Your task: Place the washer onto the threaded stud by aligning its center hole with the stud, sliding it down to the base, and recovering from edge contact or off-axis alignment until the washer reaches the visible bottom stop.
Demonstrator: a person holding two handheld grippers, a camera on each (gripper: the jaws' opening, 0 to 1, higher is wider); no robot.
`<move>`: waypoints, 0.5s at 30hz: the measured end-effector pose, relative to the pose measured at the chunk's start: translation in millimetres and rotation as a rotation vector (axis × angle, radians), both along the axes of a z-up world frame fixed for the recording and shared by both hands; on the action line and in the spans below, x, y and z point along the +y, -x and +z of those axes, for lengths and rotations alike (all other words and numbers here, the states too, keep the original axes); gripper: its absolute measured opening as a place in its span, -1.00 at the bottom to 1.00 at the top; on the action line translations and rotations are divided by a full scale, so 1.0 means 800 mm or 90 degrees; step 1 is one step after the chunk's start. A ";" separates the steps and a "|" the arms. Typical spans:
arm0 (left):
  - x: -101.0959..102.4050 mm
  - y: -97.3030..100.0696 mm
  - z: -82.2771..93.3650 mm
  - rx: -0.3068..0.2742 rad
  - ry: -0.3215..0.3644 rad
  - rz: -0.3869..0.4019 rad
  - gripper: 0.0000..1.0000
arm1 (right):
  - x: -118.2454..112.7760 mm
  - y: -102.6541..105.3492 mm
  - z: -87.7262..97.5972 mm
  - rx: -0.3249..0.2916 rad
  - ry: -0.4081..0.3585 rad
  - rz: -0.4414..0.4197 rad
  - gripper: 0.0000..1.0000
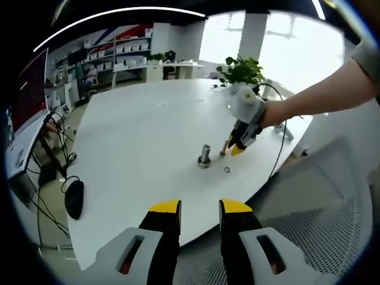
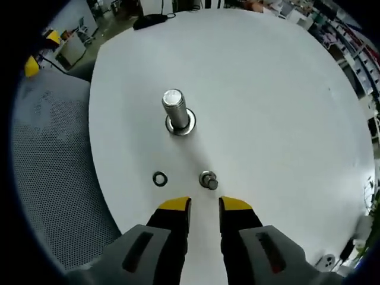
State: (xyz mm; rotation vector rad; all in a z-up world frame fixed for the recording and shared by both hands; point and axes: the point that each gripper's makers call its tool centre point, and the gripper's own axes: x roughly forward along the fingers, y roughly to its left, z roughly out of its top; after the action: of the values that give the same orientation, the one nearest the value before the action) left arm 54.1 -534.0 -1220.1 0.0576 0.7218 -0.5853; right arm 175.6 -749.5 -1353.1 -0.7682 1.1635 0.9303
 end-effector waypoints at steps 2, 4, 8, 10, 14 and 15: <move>0.000 0.000 0.001 -0.002 0.003 0.001 -0.54 | 0.003 0.007 0.000 -0.008 -0.008 -0.006 -0.57; 0.000 0.000 0.001 -0.002 0.006 0.002 -0.54 | 0.014 0.015 0.004 -0.019 -0.034 -0.019 -0.57; 0.000 0.000 0.001 -0.002 0.006 0.003 -0.54 | 0.034 0.038 -0.002 0.001 -0.059 -0.022 -0.57; -0.001 0.000 0.001 -0.002 0.007 0.001 -0.54 | 0.036 0.047 -0.010 0.005 -0.043 0.006 -0.56; -0.001 0.000 0.002 -0.003 0.006 -0.001 -0.54 | 0.043 0.050 -0.017 0.015 -0.048 0.003 -0.55; -0.001 0.000 0.002 -0.003 0.007 0.001 -0.54 | 0.044 0.049 -0.017 0.014 -0.048 0.002 -0.55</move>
State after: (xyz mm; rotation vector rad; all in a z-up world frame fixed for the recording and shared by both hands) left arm 54.2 -534.8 -1218.7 0.0477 0.7135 -0.5869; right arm 136.3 -714.4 -1366.9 -0.7006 1.1407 0.9822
